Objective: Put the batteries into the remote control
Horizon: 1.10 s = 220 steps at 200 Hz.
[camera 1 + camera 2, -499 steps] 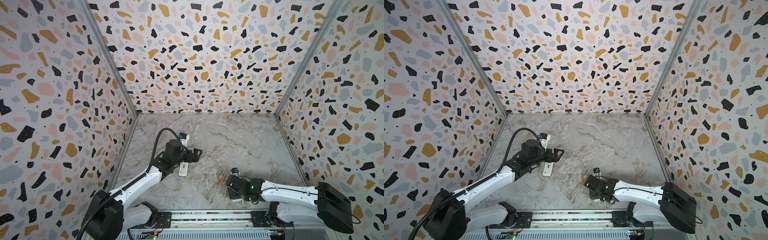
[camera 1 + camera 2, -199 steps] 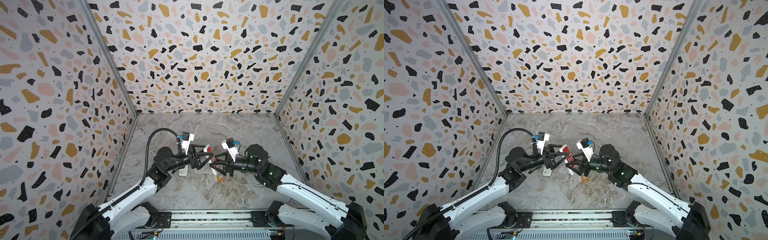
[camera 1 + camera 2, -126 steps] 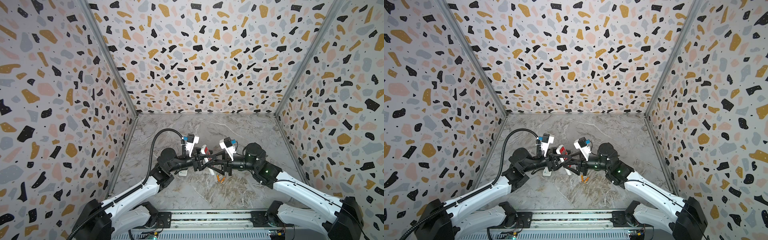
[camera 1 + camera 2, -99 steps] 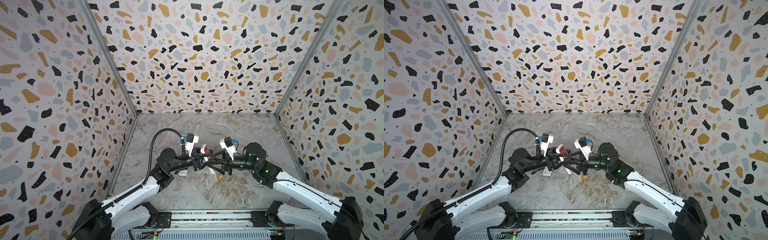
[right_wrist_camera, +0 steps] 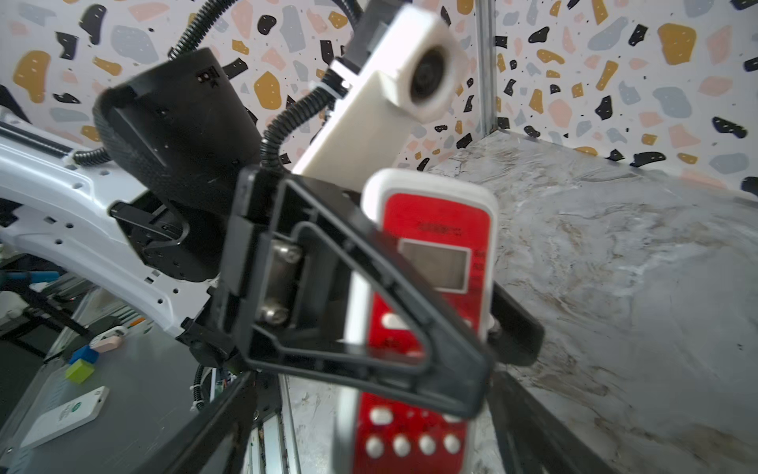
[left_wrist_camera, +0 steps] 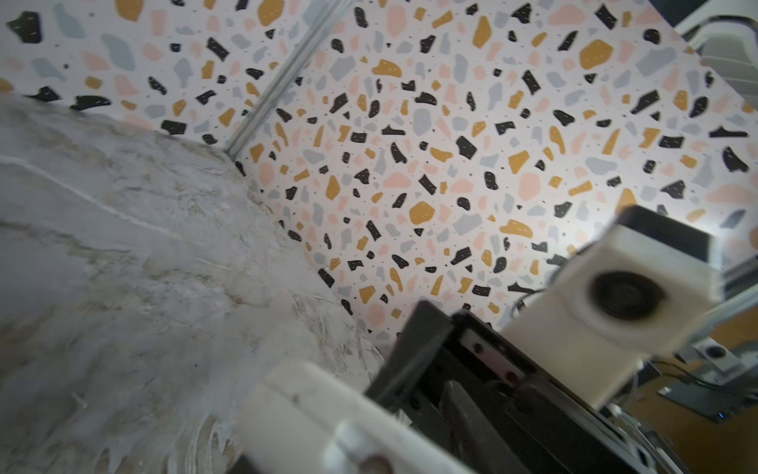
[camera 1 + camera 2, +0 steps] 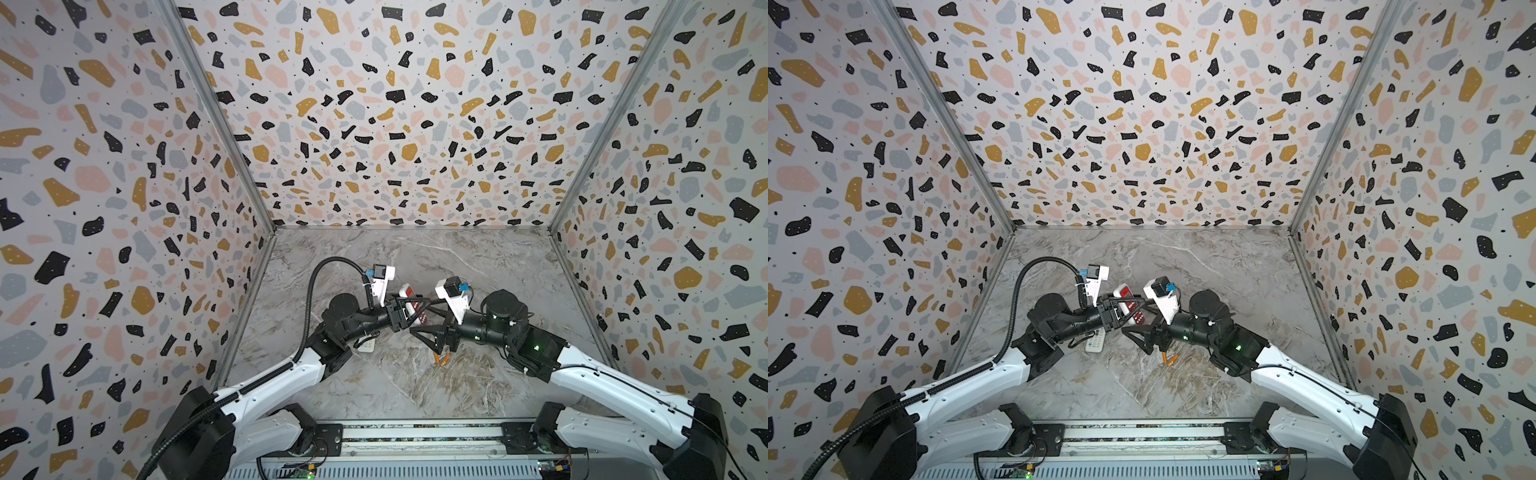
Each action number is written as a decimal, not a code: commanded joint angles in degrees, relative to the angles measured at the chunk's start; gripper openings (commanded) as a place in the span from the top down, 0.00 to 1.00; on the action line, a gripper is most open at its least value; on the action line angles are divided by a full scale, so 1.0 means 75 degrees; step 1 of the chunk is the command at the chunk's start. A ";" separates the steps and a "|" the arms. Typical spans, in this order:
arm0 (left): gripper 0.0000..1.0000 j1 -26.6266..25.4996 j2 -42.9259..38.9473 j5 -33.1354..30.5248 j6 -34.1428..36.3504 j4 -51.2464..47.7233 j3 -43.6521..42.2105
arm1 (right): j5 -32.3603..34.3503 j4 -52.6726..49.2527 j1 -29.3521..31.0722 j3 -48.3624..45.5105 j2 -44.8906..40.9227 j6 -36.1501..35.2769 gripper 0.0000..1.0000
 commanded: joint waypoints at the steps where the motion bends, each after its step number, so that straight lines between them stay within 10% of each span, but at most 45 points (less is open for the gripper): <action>1: 1.00 0.0140 0.0106 -0.1042 -0.1365 0.0268 -0.0197 | 0.2649 -0.0915 0.0682 0.0518 0.0177 -0.0705 0.10; 108: 1.00 0.0176 -0.0226 -0.1942 -0.1563 -0.1283 0.0021 | 0.6526 -0.1545 0.2265 0.1152 0.2101 -0.1356 0.25; 169: 1.00 0.0194 -0.0091 -0.1823 -0.1750 -0.1324 0.0077 | 0.9431 -0.0215 0.3454 0.0800 0.2656 -0.3339 0.35; 220: 1.00 0.0206 -0.0055 -0.1629 -0.1956 -0.1131 0.0092 | 1.0775 0.1550 0.3727 0.0587 0.3568 -0.5420 0.64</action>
